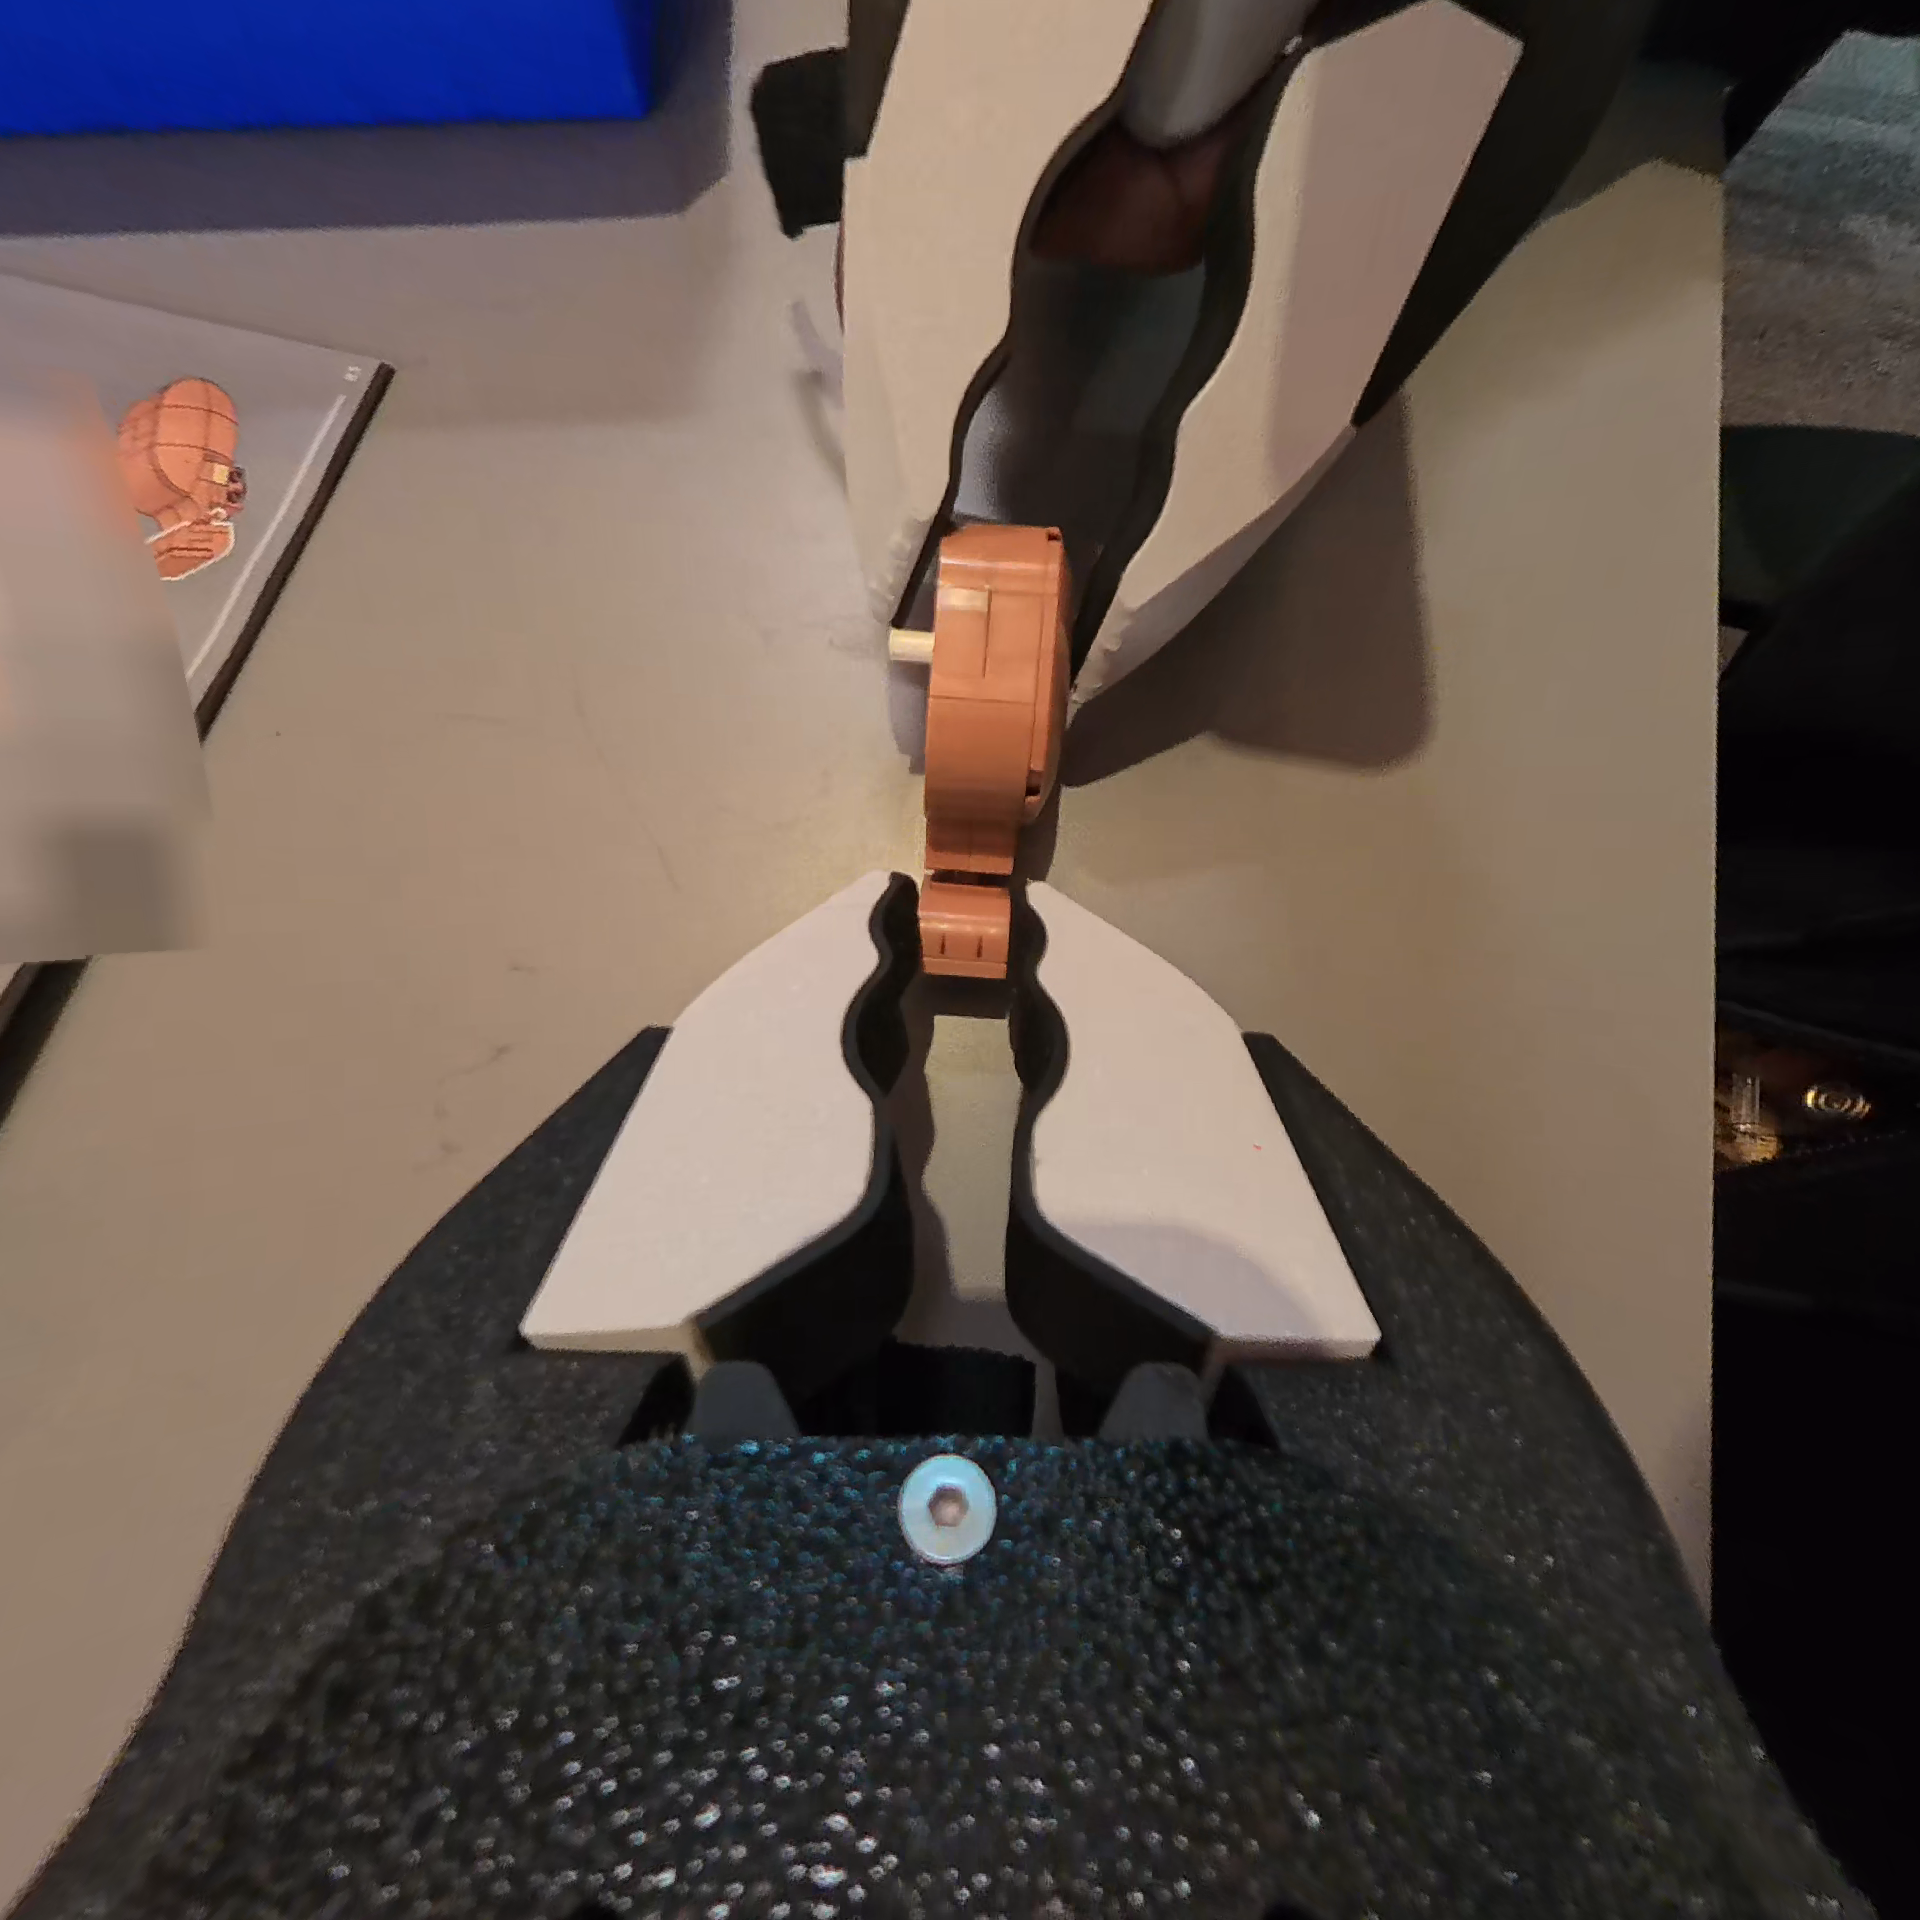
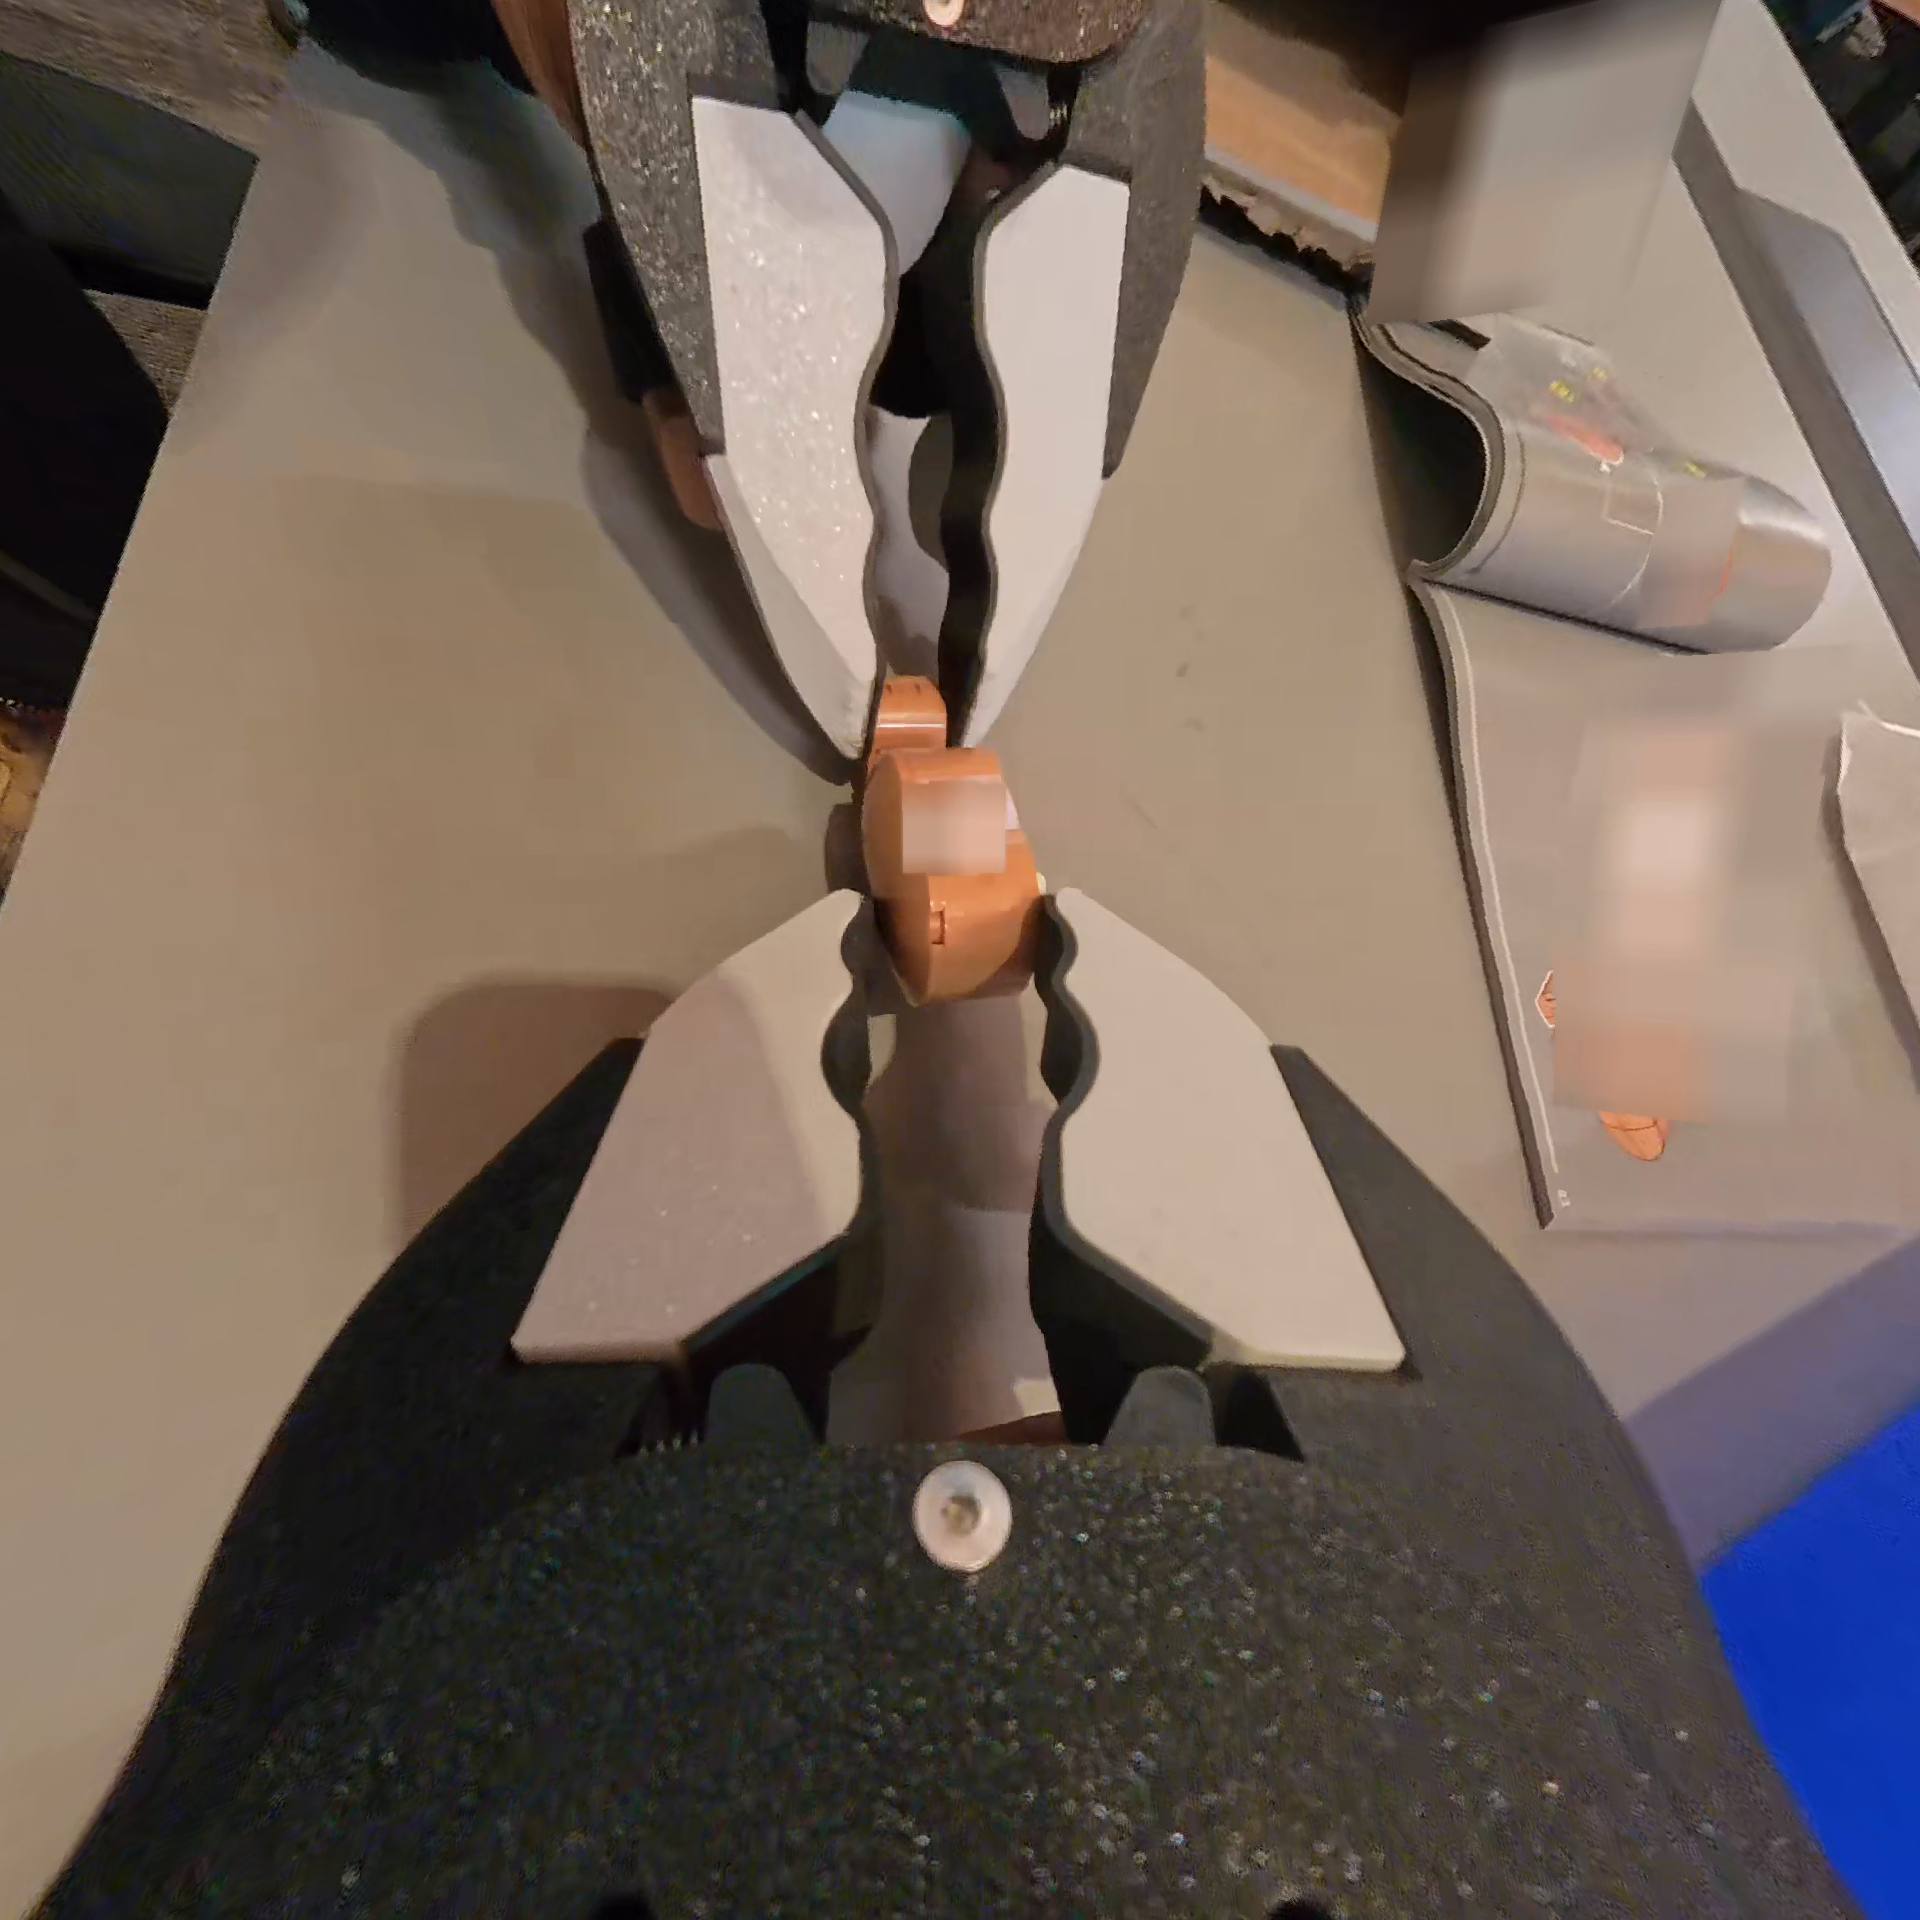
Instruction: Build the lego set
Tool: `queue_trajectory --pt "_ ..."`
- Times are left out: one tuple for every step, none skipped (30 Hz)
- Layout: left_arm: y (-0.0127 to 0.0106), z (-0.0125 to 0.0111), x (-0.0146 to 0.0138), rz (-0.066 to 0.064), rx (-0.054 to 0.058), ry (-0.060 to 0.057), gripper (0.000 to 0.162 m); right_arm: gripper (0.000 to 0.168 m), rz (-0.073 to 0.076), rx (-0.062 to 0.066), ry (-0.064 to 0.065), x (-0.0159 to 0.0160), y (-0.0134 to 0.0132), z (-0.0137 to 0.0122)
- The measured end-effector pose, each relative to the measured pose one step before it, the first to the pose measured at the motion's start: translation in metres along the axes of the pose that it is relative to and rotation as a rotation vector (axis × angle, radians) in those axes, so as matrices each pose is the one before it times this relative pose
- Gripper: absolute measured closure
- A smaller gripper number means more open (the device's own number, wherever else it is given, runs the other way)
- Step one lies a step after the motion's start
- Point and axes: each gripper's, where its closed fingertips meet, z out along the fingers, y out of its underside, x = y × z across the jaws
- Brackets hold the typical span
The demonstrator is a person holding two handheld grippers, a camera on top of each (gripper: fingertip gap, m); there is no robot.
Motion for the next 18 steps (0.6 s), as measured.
queue_trajectory --pt "-0.00017 -0.00005 -0.00011 -0.0067 0.0079 -0.0027 0.145 0.139 0.0036 -0.0004 0.0123 -0.00028 -0.00021 -0.00011" --pt "-0.00011 0.00004 -0.00021 -0.0052 0.0075 -0.0022 0.145 0.140 0.0042 0.0020 0.0104 -0.00045 -0.00070 -0.00001" --pt "-0.00026 0.00009 0.00000 0.0005 0.0049 0.0002 0.145 0.140 -0.0046 0.0008 0.0068 -0.00038 -0.00044 -0.00011" --pt "-0.00013 0.00006 0.00003 0.0044 0.0012 0.0016 0.145 0.140 -0.0044 0.0010 -0.0001 -0.00018 -0.00029 0.00004" --pt "-0.00014 0.00007 -0.00014 0.0083 -0.0009 0.0011 0.145 0.140 0.0028 0.0023 -0.0073 0.00004 -0.00056 0.00006" --pt "-0.00002 0.00011 -0.00007 0.0089 -0.0013 0.0020 0.145 0.140 0.0017 0.0032 -0.0104 0.00022 -0.00047 0.00027" --pt "-0.00028 0.00014 0.00002 0.0104 0.0023 0.0031 0.145 0.140 -0.0044 0.0039 -0.0093 0.00013 -0.00034 0.00003" --pt "-0.00003 0.00006 -0.00004 0.0062 0.0037 0.0046 0.145 0.140 -0.0052 0.0052 -0.0093 0.00020 -0.00029 0.00018" --pt "0.00006 0.00008 0.00001 0.0023 0.0042 0.0058 0.145 0.140 0.0043 0.0086 -0.0110 0.00027 -0.00041 0.00026" --pt "0.00004 -0.00002 -0.00008 0.0062 0.0057 0.0061 0.145 0.140 0.0089 0.0130 -0.0137 0.00028 -0.00008 0.00031" --pt "-0.00031 0.00015 0.00000 0.0009 0.0066 0.0067 0.145 0.140 0.0162 0.0124 -0.0133 0.00013 -0.00014 0.00029" --pt "-0.00039 0.00036 0.00000 0.0020 0.0070 0.0053 0.145 0.140 0.0146 0.0116 -0.0088 0.00007 -0.00058 0.00022" --pt "-0.00037 0.00022 0.00013 -0.0022 0.0025 0.0064 0.145 0.140 0.0077 0.0048 -0.0048 0.00013 -0.00016 0.00016" --pt "-0.00015 -0.00008 0.00015 -0.0025 -0.0010 0.0078 0.145 0.140 0.0025 0.0007 -0.0010 0.00005 0.00002 -0.00016" --pt "-0.00019 -0.00006 0.00041 0.0040 0.0016 0.0056 0.145 0.140 0.0017 -0.0001 0.0002 0.00000 0.00028 -0.00017" --pt "-0.00027 -0.00006 0.00013 0.0023 0.0066 0.0002 0.145 0.140 0.0022 -0.0011 -0.0005 -0.00011 0.00032 -0.00013" --pt "-0.00049 -0.00071 0.00022 -0.0007 0.0098 0.0017 0.145 0.140 -0.0003 -0.0023 -0.0013 -0.00040 0.00038 0.00016" --pt "-0.00019 -0.00095 -0.00017 -0.0046 0.0064 -0.0003 0.144 0.140 -0.0027 -0.0027 0.0027 -0.00020 0.00022 0.00044"
